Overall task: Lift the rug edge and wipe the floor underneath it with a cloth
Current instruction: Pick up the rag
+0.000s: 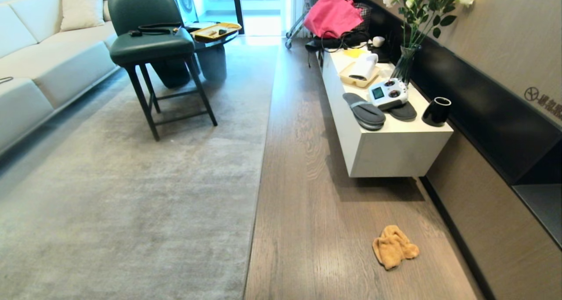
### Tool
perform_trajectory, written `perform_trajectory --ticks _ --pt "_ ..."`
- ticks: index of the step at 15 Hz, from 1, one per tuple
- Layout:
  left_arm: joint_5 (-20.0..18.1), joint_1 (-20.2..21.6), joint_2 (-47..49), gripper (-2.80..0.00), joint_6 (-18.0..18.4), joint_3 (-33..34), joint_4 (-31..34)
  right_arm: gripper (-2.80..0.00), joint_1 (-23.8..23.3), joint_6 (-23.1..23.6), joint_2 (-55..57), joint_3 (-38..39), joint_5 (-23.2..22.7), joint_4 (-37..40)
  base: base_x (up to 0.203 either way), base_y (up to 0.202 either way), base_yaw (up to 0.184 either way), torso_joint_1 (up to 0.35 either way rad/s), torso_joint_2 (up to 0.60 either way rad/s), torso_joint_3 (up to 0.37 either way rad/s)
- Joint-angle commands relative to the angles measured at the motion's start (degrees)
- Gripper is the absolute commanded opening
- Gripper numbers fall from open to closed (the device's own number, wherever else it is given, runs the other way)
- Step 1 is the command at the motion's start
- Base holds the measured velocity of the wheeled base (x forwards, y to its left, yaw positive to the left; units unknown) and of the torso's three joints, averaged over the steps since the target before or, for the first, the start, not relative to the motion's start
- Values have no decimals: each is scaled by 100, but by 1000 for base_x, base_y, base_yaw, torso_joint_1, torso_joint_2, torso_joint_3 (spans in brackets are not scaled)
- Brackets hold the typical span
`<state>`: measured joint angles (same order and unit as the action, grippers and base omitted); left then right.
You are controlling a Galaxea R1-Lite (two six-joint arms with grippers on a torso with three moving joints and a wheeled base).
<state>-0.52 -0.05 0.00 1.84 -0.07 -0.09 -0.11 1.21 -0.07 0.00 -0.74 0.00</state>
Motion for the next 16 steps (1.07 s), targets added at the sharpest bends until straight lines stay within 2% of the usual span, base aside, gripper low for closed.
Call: perform_trajectory --ticks 1,16 --pt "0 -4 0 -280 0 -1 0 -280 2 2 7 0 -5 0 0 0 0 0 0 0" --pt "0 -4 0 -280 0 6 0 -280 2 2 7 0 -5 -9 0 0 0 9 22 24"
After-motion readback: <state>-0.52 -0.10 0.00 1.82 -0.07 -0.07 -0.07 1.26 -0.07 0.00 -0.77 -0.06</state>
